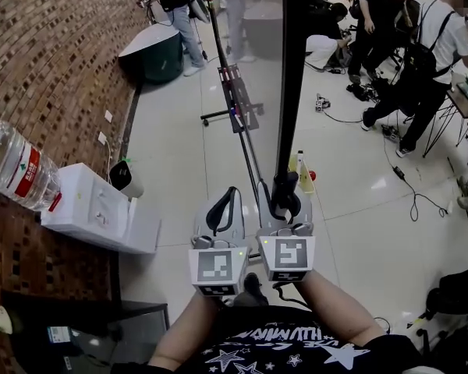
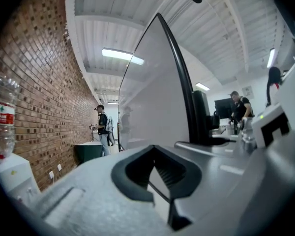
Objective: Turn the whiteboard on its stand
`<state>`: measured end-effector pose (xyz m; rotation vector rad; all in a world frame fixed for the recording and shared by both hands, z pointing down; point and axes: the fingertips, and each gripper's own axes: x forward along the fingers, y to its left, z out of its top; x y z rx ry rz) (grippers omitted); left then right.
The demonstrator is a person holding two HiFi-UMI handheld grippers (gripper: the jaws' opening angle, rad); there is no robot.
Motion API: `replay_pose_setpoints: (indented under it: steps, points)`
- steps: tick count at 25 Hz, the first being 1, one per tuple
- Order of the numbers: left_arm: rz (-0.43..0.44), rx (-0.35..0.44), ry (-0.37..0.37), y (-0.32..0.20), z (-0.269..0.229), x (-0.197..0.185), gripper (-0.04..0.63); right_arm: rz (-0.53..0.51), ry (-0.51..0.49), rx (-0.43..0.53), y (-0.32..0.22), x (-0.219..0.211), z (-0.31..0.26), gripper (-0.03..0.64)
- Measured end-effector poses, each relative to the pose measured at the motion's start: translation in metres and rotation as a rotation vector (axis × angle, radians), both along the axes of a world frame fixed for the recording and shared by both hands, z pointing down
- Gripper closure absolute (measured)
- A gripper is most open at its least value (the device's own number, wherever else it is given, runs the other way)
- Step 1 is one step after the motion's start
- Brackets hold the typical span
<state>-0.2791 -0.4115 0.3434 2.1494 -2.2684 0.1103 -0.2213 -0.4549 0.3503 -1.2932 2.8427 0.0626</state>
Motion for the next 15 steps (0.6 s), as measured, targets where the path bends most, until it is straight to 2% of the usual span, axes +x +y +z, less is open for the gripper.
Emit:
replay_pose_setpoints:
  steps: [3,10,15]
  points:
    - [-0.018,0.027,-0.025,0.014,0.005,0.005,0.589,0.004,-0.006,-0.001,0.011,0.008,0.000,0.472]
    - [-0.084,0.009,-0.017,0.059,0.005,0.022,0.589,-0.003,-0.013,0.002,0.039,0.022,-0.001,0.472]
    - [-0.074,-0.009,-0.001,0.087,0.011,0.042,0.589,0.006,-0.022,0.009,0.065,0.041,-0.004,0.472]
